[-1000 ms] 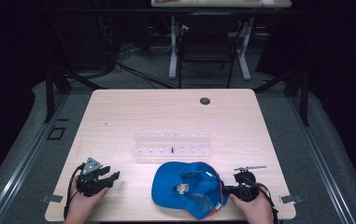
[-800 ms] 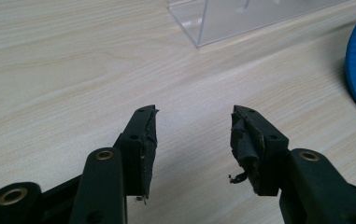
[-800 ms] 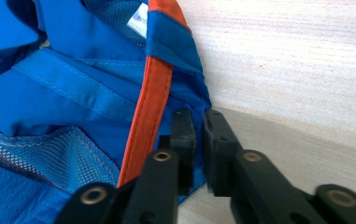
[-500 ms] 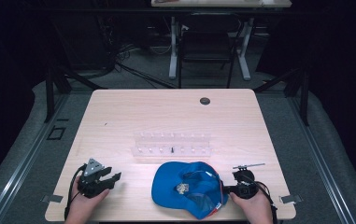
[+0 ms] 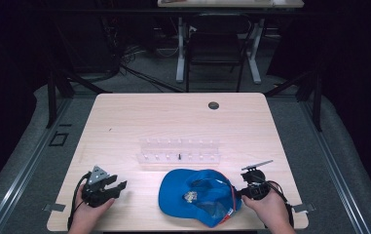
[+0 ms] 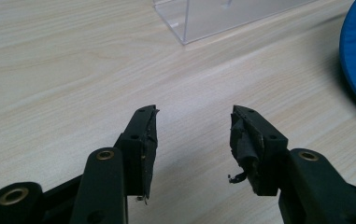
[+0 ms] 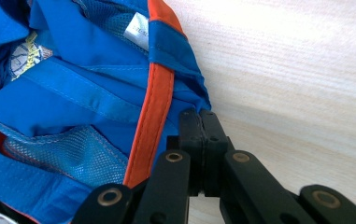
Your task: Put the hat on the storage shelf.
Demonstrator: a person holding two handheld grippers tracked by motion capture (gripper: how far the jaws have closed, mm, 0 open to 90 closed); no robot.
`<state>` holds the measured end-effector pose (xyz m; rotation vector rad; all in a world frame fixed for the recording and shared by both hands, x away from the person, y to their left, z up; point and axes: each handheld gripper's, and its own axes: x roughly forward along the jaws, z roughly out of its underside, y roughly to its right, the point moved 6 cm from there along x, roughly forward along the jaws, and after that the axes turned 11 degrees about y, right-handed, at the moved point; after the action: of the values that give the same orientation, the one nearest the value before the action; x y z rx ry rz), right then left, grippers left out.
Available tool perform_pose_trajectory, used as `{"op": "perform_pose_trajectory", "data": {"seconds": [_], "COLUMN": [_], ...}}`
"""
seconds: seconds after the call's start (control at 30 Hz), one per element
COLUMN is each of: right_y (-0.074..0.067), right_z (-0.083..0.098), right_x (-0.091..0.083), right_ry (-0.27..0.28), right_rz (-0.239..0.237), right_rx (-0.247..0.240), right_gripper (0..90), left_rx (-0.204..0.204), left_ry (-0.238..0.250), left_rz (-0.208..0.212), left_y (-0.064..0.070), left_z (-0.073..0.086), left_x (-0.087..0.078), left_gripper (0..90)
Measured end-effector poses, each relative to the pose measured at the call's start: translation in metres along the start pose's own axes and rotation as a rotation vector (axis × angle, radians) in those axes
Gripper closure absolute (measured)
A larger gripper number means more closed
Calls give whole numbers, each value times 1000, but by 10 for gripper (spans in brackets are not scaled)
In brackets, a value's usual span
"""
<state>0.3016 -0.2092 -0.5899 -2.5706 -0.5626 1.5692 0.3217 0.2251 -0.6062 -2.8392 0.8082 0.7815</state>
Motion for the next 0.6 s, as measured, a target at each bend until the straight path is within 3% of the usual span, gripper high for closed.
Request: {"op": "perform_pose_trajectory", "data": {"seconds": [0.3,0.6], "right_y": [5,4], "right_z": [-12,-26], "right_x": [-1,-15], "right_ry": [-64,-111], "right_rz": [22,48], "right_rx": [-2,-17], "right_gripper": [900,900], "left_rx": [3,9], "left_ry": [-12,-16], "left_rz": [-1,0], "left_y": [2,5], "left_z": [3,4], "left_x": [0,1], "left_gripper": [515,517]}}
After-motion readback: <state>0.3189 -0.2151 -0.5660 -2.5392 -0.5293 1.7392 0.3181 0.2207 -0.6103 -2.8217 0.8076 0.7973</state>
